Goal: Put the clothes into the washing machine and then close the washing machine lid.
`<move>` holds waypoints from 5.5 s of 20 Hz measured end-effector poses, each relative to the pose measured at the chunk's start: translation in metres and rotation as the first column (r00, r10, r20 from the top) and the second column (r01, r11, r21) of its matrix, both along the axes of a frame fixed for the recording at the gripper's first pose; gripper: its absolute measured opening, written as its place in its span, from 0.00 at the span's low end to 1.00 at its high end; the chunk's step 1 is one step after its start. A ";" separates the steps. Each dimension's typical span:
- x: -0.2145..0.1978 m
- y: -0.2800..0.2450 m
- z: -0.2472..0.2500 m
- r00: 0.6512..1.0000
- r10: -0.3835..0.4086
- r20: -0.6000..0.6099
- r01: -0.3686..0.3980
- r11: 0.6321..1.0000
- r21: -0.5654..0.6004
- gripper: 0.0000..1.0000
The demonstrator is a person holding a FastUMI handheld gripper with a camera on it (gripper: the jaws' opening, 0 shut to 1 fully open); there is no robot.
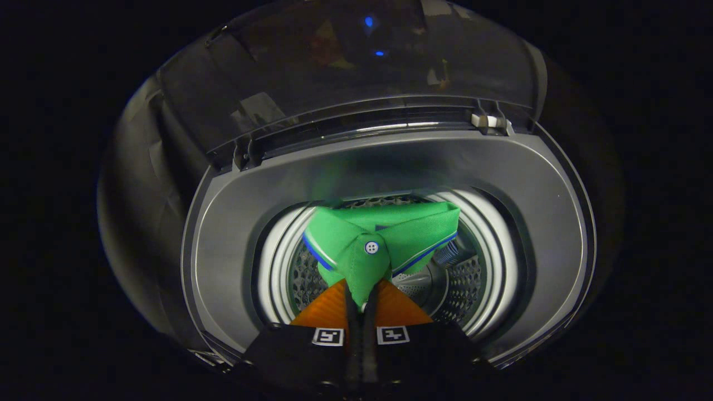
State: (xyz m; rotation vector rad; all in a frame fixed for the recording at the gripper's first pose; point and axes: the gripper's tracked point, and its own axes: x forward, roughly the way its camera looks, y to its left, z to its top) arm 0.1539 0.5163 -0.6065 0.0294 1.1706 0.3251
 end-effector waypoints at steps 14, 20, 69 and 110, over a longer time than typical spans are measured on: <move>-0.007 -0.008 0.004 0.999 -0.019 -0.031 0.018 1.000 -0.026 0.99; -0.011 -0.009 0.021 1.000 -0.021 0.006 0.021 1.000 -0.023 0.99; 0.265 -0.009 0.296 0.811 -0.094 0.578 0.050 0.995 0.092 0.98; 0.272 -0.011 0.278 0.702 -0.054 0.710 -0.004 0.997 0.080 0.97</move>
